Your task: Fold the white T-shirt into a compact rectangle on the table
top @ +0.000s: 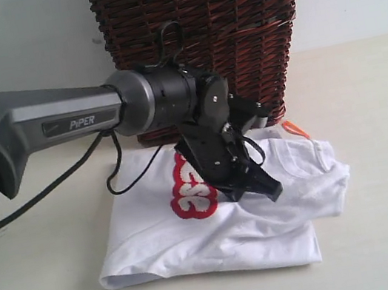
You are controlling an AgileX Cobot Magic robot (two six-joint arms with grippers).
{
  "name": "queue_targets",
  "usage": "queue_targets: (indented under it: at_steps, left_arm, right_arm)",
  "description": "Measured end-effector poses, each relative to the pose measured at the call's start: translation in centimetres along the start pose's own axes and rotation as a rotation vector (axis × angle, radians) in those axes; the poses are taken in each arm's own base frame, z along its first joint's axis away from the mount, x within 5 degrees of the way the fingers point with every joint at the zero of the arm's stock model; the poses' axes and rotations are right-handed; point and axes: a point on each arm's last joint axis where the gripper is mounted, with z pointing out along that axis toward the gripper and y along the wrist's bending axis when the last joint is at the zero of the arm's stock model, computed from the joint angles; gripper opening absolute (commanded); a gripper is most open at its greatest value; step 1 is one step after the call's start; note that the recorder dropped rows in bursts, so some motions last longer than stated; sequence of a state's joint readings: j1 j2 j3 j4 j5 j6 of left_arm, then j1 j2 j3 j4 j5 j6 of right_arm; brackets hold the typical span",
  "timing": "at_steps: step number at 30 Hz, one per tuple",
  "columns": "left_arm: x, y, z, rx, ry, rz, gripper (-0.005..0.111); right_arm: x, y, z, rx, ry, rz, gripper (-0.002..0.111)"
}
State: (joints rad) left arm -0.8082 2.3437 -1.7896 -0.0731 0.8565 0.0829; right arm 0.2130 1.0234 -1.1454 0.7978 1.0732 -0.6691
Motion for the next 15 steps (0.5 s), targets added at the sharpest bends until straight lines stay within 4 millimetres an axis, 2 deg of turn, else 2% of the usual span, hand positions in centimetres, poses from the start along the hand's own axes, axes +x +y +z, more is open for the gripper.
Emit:
queue_targets:
  at_steps: [3,8,12,15]
  left_arm:
    - [0.0,1.7,-0.1,-0.018,-0.008,-0.028,0.000]
    - [-0.2,2.5,0.0,-0.032,-0.032,-0.020,0.000]
    - [-0.4,1.5,-0.4,-0.039,-0.052,0.035,0.000]
    - [-1.1,-0.3,-2.3,-0.034,-0.106,0.076,0.000]
  right_arm:
    - [0.0,0.0,0.0,0.000,0.000,0.000,0.000]
    - [0.0,0.0,0.0,0.000,0.000,0.000,0.000]
    - [0.0,0.0,0.0,0.000,0.000,0.000,0.000]
    - [0.0,0.0,0.0,0.000,0.000,0.000,0.000]
